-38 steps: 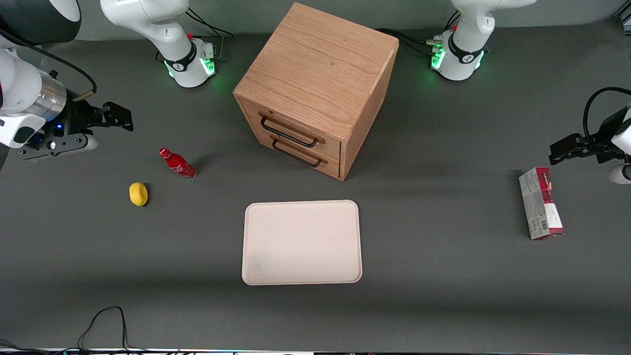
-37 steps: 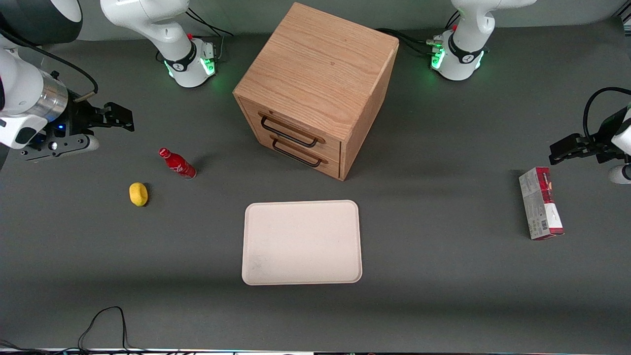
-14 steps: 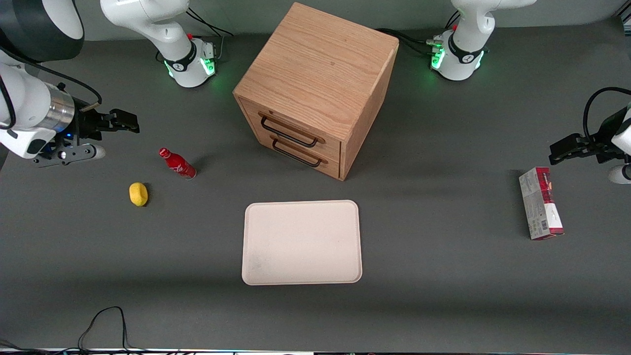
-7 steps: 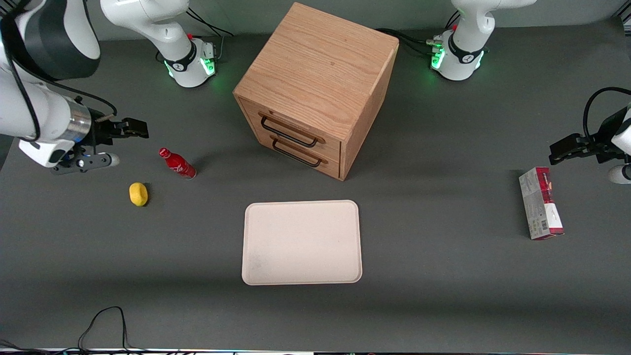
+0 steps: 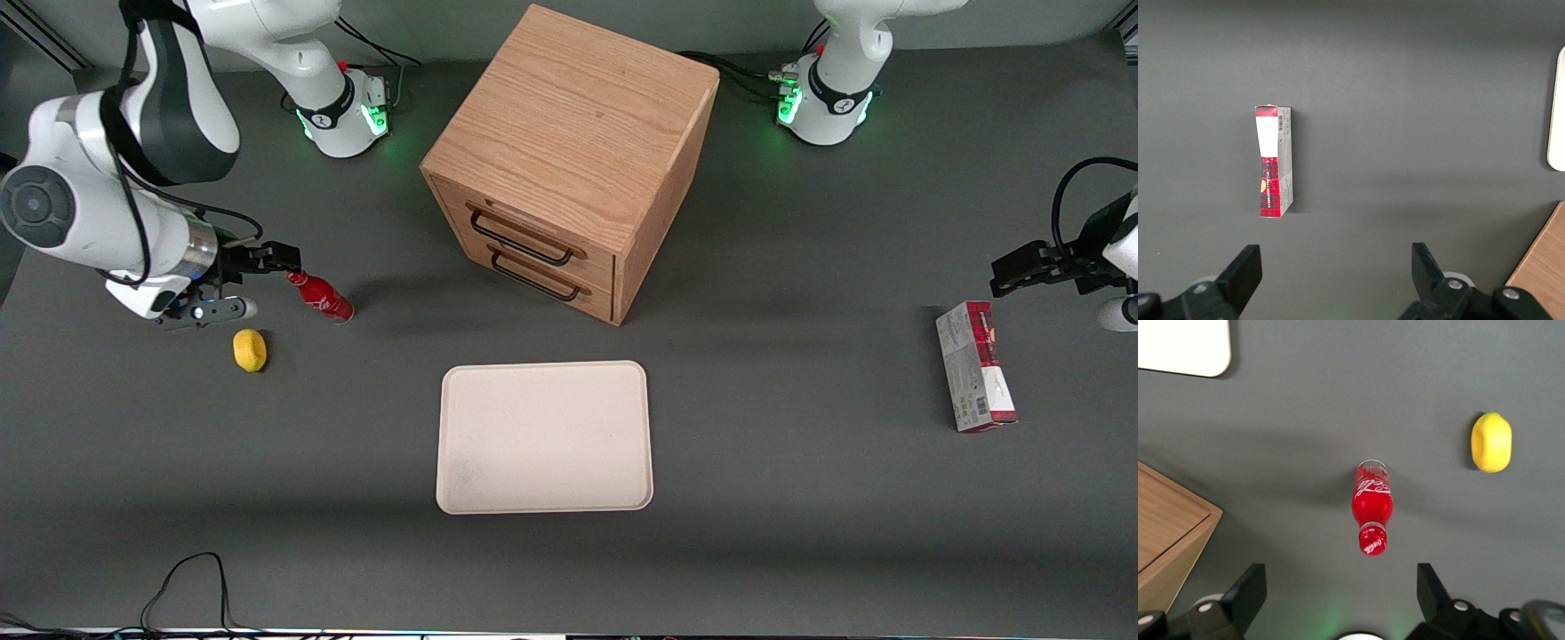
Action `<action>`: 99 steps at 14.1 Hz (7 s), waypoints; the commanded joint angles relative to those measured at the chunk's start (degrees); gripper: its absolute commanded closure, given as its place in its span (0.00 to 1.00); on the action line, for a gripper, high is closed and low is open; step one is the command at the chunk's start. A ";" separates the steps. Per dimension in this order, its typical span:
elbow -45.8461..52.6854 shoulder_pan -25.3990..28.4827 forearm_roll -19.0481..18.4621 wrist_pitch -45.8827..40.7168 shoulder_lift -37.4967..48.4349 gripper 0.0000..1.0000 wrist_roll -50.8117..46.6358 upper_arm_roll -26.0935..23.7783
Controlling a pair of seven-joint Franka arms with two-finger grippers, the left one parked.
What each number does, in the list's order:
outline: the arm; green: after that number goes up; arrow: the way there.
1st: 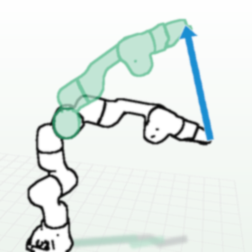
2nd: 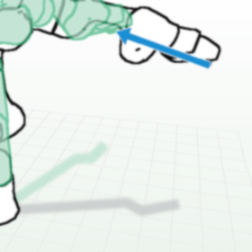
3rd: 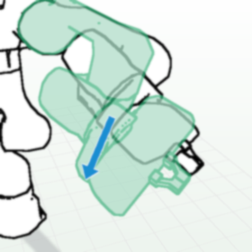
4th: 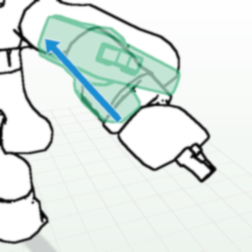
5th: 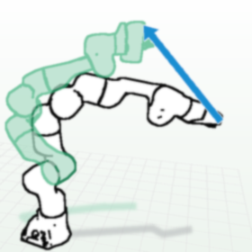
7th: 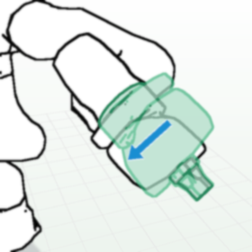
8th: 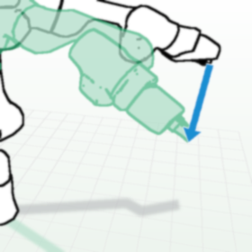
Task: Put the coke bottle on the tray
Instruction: 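Move the open right gripper down over the red Coca-Cola bottle, then close the right gripper around the bottle's neck, then lift the held bottle up off the table, then carry the bottle over the cream tray and lower it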
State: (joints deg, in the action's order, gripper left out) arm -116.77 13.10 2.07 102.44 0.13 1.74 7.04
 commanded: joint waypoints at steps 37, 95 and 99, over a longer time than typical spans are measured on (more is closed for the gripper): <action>-22.27 0.61 -2.77 23.95 3.47 1.00 -0.51 2.72; 73.18 6.76 -1.28 -0.48 -56.73 1.00 -42.17 -9.76; 72.92 6.86 -1.28 -0.13 -56.73 1.00 -42.17 -9.76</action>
State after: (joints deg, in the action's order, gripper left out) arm -46.42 19.32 1.83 102.38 -55.71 -38.71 -2.89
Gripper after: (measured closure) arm 0.683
